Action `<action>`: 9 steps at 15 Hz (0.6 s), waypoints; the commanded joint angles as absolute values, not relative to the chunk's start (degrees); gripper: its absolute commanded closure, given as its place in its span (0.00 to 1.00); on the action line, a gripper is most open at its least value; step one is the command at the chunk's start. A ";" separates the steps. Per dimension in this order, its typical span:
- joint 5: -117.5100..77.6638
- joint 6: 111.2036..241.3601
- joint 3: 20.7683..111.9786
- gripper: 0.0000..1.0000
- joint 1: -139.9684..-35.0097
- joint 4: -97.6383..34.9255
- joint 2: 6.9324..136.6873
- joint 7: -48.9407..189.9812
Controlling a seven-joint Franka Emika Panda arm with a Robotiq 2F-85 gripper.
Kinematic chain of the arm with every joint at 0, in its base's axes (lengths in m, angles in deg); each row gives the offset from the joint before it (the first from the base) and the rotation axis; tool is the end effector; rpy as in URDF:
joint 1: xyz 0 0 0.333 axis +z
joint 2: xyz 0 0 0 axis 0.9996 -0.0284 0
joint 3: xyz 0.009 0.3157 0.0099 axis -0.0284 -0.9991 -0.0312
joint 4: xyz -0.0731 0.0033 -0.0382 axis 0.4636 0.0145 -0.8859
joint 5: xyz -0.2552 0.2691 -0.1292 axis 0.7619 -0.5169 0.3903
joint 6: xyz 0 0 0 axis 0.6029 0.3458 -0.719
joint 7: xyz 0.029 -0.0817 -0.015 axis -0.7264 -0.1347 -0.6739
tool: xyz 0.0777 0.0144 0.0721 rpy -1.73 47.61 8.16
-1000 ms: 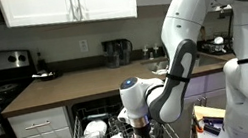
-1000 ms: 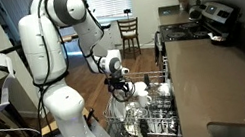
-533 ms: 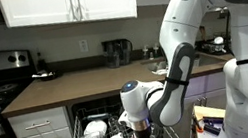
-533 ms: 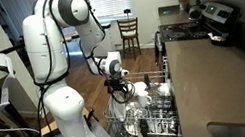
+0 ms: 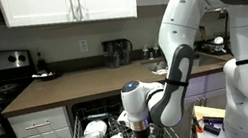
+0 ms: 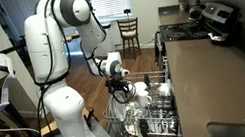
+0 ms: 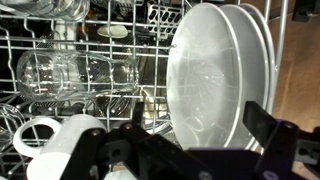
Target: Move the plate from the kitchen holder and put it on the kitchen base table
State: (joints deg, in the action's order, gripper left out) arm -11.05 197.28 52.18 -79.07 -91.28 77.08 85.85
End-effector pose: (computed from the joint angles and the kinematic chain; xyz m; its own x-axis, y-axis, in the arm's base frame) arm 0.3749 0.1455 0.1655 0.7442 0.6538 -0.1367 0.6599 -0.7513 -0.0006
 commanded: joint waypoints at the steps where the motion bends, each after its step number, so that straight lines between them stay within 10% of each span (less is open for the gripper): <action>1: -8.58 199.78 53.34 0.00 -78.59 -91.26 75.96 85.03; 9: -8.25 198.42 53.55 0.00 -78.70 -91.03 76.00 85.37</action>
